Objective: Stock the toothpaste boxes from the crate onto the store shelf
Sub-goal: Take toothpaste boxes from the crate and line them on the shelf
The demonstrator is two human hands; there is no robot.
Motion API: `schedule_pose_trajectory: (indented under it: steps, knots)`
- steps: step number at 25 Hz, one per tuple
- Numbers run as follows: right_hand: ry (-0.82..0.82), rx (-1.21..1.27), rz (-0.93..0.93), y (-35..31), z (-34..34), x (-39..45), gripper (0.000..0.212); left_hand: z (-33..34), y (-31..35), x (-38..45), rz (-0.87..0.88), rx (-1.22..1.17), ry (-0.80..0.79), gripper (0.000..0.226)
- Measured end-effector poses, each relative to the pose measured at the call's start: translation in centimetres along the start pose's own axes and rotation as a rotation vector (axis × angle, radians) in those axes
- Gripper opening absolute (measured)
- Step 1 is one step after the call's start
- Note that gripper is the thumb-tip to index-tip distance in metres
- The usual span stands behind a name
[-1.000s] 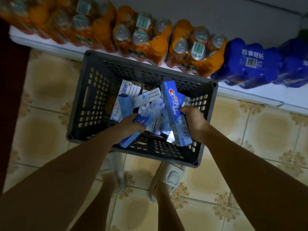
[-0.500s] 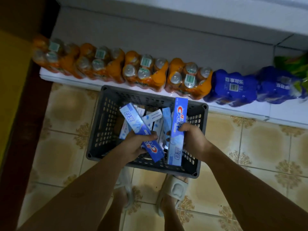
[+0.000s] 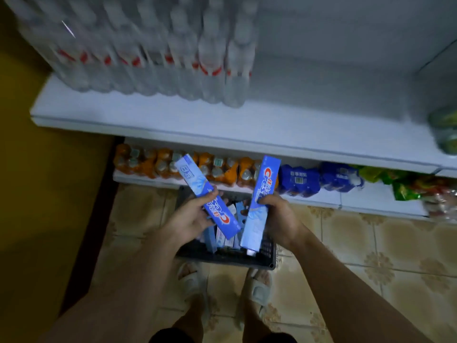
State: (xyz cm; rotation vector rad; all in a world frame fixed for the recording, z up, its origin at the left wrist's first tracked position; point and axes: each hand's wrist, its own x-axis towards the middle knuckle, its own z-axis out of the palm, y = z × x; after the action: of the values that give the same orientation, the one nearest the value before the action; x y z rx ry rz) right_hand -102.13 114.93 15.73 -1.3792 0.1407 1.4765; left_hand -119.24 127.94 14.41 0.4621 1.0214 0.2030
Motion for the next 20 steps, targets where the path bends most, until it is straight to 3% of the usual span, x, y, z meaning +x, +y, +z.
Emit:
schedule_pose_trajectory:
  steps: [2, 5, 8, 11, 13, 16, 20]
  knots:
    - [0.008, -0.067, -0.056, -2.9, 2.8, -3.4, 0.051, 1.3, 3.3, -3.3, 0.059, 0.045, -0.043, 0.030]
    - [0.034, -0.409, -0.198, -7.8, 6.9, -8.4, 0.036, 4.1, 8.5, -8.3, 0.165, 0.110, -0.113, 0.045]
    - [-0.039, -0.626, -0.315, -12.9, 11.0, -13.1, 0.029, 7.2, 13.0, -12.2, 0.292, 0.137, -0.194, 0.042]
    - [-0.072, -0.685, -0.440, -16.6, 14.5, -17.0, 0.041, 9.7, 17.3, -15.2, 0.393, 0.123, -0.253, 0.037]
    - [-0.072, -0.723, -0.495, -18.2, 16.7, -19.1, 0.043, 11.0, 20.0, -17.0, 0.462, 0.248, -0.253, 0.032]
    - [-0.085, -0.753, -0.561, -20.3, 19.1, -21.8, 0.034, 12.1, 24.0, -20.2, 0.473, 0.429, -0.283, 0.043]
    - [0.031, -0.672, -0.738, -24.4, 20.5, -24.8, 0.036, 11.3, 27.3, -24.6, 0.481, 0.748, -0.267, 0.049]
